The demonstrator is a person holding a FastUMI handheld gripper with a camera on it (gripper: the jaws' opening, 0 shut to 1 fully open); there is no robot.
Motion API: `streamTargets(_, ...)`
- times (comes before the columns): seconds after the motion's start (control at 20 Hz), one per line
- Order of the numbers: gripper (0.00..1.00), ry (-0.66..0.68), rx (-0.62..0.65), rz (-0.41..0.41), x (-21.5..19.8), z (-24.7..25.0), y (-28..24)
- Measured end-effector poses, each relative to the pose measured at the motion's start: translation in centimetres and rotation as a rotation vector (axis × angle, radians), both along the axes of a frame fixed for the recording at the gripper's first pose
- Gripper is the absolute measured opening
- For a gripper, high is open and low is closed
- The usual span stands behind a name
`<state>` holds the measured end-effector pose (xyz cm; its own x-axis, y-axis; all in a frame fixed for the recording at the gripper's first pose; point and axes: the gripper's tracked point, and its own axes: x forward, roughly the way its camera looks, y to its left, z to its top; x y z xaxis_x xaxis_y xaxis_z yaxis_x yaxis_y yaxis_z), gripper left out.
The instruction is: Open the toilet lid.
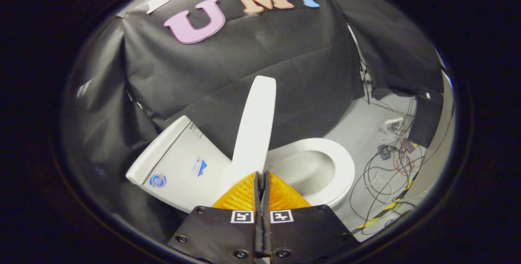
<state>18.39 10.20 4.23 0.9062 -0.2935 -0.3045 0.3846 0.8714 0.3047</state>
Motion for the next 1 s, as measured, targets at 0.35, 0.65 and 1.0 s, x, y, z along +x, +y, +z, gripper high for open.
streamTargets(0.35, 0.0, 0.02, -0.175, 0.05, 2.0, 3.0, 4.9)
streamTargets(0.65, 0.0, 0.031, -0.281, 0.091, 3.8, 4.7, 9.4)
streamTargets(1.0, 0.0, 0.022, -0.382, 0.176, 6.1, 5.6, 15.0)
